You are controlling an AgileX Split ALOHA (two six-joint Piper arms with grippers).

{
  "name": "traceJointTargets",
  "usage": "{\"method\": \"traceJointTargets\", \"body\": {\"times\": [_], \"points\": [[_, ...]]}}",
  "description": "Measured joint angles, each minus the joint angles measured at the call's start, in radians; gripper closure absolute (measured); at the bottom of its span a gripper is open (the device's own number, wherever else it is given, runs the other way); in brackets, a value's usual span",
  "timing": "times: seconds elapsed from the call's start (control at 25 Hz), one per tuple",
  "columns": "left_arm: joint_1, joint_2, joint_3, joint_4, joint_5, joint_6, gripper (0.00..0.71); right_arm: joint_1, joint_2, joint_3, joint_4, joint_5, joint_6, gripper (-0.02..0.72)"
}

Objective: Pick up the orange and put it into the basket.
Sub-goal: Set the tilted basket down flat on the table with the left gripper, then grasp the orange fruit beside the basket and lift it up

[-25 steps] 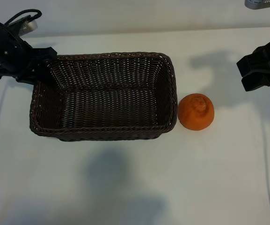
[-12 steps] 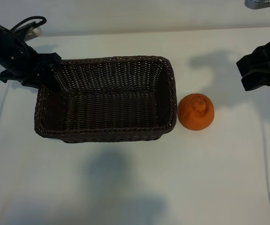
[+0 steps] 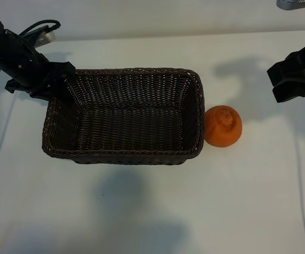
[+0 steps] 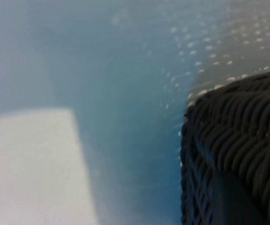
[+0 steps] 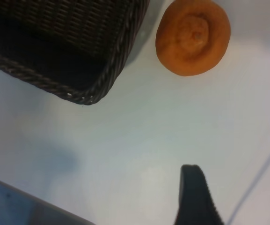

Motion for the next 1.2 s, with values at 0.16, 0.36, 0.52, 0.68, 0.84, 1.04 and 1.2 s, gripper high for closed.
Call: {"method": "traceJointTargets", "body": {"times": [0.16, 0.36, 0.52, 0.68, 0.84, 1.04, 1.2], "points": [[0.000, 0.000, 0.000, -0.003, 0.002, -0.018, 0.534, 0.000, 0.000, 0.000, 0.000, 0.000, 0.000, 0.290], [0.000, 0.000, 0.000, -0.004, 0.002, -0.023, 0.530, 0.000, 0.000, 0.000, 0.001, 0.000, 0.000, 0.290], [0.000, 0.000, 0.000, -0.024, 0.007, -0.027, 0.416, 0.000, 0.000, 0.000, 0.001, 0.000, 0.000, 0.291], [0.000, 0.000, 0.000, -0.041, 0.018, -0.027, 0.259, 0.000, 0.000, 0.000, 0.001, 0.000, 0.001, 0.291], [0.000, 0.000, 0.000, -0.043, 0.021, -0.027, 0.188, 0.000, 0.000, 0.000, 0.001, 0.000, 0.000, 0.291], [0.000, 0.000, 0.000, -0.043, 0.051, -0.035, 0.177, 0.000, 0.000, 0.000, 0.001, 0.000, 0.000, 0.291], [0.000, -0.012, 0.000, -0.011, 0.076, -0.054, 0.175, 0.000, 0.000, 0.000, 0.001, 0.000, 0.000, 0.291]]}}
